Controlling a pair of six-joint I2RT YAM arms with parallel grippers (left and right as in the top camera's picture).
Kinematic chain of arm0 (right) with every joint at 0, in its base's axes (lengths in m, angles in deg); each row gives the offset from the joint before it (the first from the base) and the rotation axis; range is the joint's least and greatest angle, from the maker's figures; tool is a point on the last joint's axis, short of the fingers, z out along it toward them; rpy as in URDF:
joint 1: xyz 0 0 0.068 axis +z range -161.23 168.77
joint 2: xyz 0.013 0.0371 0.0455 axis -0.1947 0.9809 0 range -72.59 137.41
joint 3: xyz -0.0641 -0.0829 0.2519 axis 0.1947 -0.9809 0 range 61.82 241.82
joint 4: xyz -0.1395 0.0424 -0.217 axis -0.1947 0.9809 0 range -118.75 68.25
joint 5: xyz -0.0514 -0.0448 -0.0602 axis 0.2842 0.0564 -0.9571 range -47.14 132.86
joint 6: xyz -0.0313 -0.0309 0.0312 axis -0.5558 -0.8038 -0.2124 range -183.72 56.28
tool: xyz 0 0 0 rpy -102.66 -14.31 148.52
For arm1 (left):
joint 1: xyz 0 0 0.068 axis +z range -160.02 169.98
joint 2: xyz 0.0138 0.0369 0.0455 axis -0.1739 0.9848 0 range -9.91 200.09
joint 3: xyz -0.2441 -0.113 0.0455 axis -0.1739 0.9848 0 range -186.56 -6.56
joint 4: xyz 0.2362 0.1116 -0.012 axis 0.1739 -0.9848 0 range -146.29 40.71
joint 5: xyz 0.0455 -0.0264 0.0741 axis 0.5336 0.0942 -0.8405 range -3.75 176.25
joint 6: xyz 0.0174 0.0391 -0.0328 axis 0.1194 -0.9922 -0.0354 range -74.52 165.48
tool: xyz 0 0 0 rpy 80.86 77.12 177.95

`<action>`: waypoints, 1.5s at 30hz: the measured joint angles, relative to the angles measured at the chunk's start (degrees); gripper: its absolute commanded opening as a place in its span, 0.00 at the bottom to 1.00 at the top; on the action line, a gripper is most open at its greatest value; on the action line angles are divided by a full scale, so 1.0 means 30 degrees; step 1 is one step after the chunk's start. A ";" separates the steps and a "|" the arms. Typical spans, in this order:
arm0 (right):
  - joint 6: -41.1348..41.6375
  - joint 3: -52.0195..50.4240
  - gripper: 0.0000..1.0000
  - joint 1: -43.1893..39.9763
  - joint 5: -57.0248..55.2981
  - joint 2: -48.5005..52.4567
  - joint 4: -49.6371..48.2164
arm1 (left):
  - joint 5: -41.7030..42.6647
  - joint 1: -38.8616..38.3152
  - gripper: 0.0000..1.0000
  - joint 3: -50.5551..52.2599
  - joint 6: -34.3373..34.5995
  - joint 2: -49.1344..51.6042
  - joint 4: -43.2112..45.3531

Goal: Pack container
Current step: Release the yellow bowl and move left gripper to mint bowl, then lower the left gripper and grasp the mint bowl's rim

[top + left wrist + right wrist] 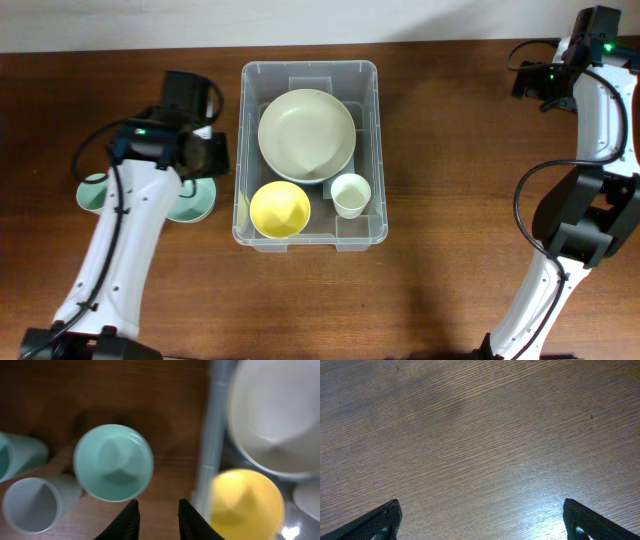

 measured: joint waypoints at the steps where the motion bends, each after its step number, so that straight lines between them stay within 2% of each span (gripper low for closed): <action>1: -0.0007 0.0000 0.99 0.0000 0.0000 0.0000 0.0000 | -0.0058 0.0255 0.28 0.0000 0.0066 -0.0007 0.0036; 9: 0.0000 0.0000 0.99 0.0000 0.0000 0.0000 0.0000 | -0.0197 0.2463 0.26 0.0000 0.0342 0.0015 0.0459; 15: 0.0000 0.0000 0.99 0.0000 0.0000 0.0000 0.0000 | -0.0255 0.2965 0.26 0.0000 0.0357 0.0408 0.0437; 17: 0.0000 0.0000 0.99 0.0000 0.0000 0.0000 0.0000 | -0.0189 0.2965 0.18 0.0000 0.0393 0.0721 0.0313; 18: -0.0007 0.0000 0.99 0.0000 0.0000 0.0000 0.0000 | -0.0138 0.2965 0.09 0.0000 0.0444 0.0882 0.0197; 20: -0.0007 0.0000 0.99 0.0000 0.0000 0.0000 0.0000 | -0.0022 0.2965 0.01 0.0000 0.0459 0.1246 -0.0146; 23: 0.0000 0.0000 0.99 0.0000 0.0000 0.0000 -0.0007 | 0.0058 0.2965 0.02 0.0066 0.0437 0.1763 -0.0342; 26: 0.0000 0.0000 0.99 0.0000 0.0000 0.0000 0.0000 | 0.0131 0.2965 0.22 0.0546 0.0517 0.2025 -0.0204; 32: 0.0000 0.0000 0.99 0.0000 0.0000 0.0000 0.0000 | 0.0007 0.2965 0.32 0.0845 0.0918 0.2652 0.0313; 39: -0.0007 0.0000 0.99 0.0000 0.0000 0.0000 0.0000 | -0.0539 0.3155 0.33 0.0860 0.0984 0.3854 0.1581; 43: 0.0000 0.0000 0.99 0.0000 0.0000 0.0000 0.0000 | -0.0255 0.3716 0.30 0.0860 0.0984 0.4743 0.1588; 45: 0.0007 0.0000 0.99 0.0000 0.0000 0.0000 0.0000 | -0.0007 0.4000 0.24 0.0874 0.0984 0.5231 0.1421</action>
